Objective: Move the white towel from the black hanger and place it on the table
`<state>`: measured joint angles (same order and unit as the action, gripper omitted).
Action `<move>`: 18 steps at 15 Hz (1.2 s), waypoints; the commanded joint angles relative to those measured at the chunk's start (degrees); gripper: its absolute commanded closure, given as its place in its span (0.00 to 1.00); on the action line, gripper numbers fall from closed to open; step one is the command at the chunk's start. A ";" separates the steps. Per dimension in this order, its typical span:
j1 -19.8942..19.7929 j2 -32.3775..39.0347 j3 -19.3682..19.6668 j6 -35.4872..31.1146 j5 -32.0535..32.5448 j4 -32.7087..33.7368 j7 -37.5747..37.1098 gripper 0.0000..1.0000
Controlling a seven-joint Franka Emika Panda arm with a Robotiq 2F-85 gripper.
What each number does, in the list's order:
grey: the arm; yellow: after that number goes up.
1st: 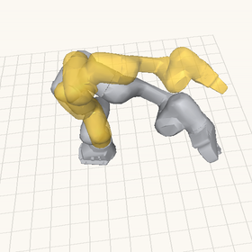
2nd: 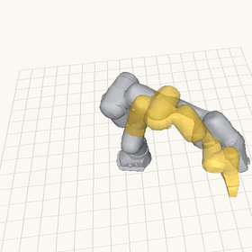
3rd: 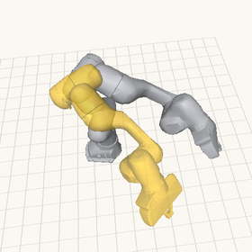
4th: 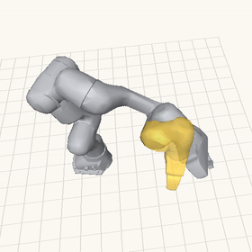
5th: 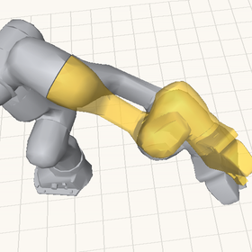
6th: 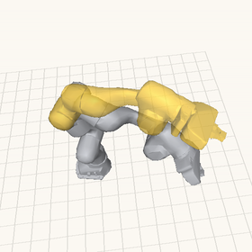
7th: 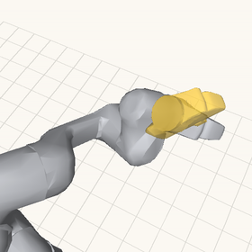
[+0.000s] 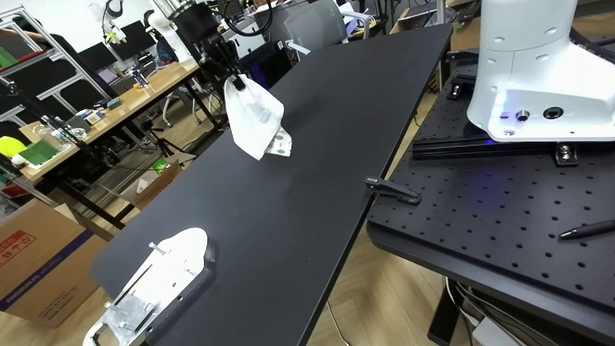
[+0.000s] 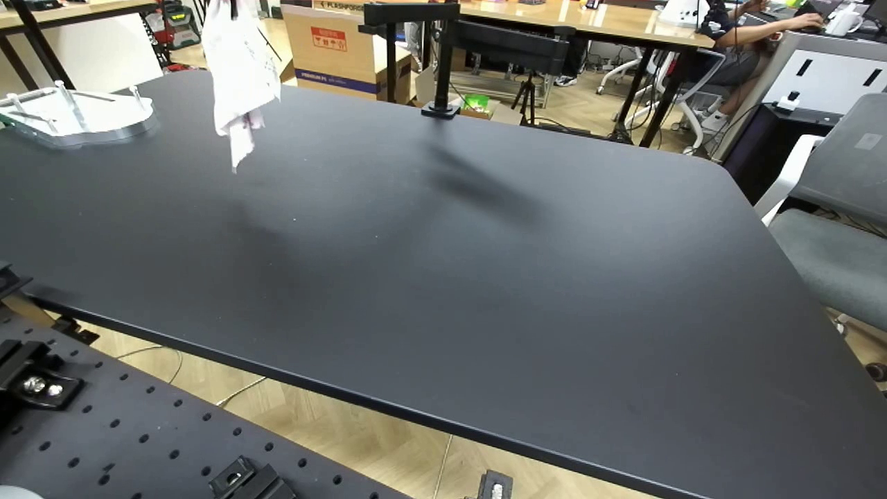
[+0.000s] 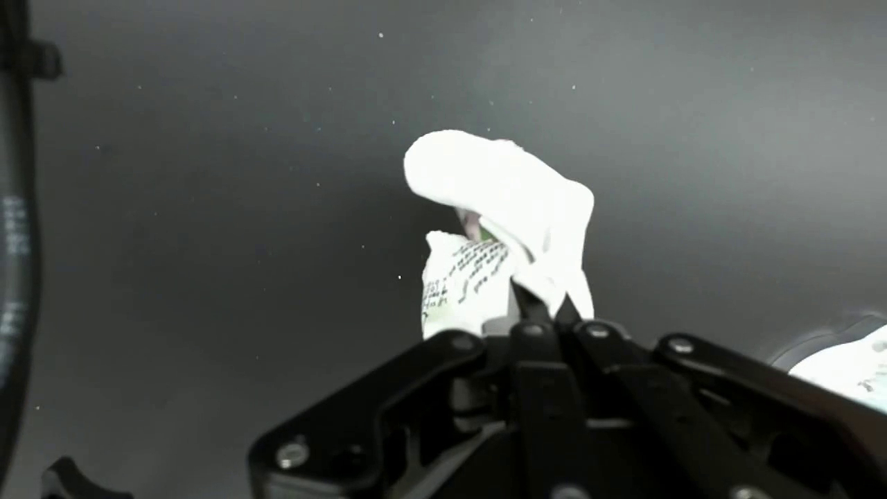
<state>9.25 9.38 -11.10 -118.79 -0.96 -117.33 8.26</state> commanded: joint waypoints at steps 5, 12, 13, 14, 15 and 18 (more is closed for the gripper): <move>-0.98 1.91 2.87 -3.73 6.89 -4.01 0.24 0.99; -3.34 8.29 5.78 -7.37 10.69 -3.06 1.41 0.99; -3.44 8.97 5.92 -7.20 10.94 -2.87 1.55 0.99; -3.51 9.58 6.01 -6.66 11.00 -2.63 1.50 0.72; -3.59 10.01 5.98 -6.40 10.83 -2.54 1.68 0.71; -3.76 10.26 5.65 -4.89 9.65 -2.51 1.92 0.52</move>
<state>5.71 19.52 -5.26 -126.06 9.16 -120.92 9.76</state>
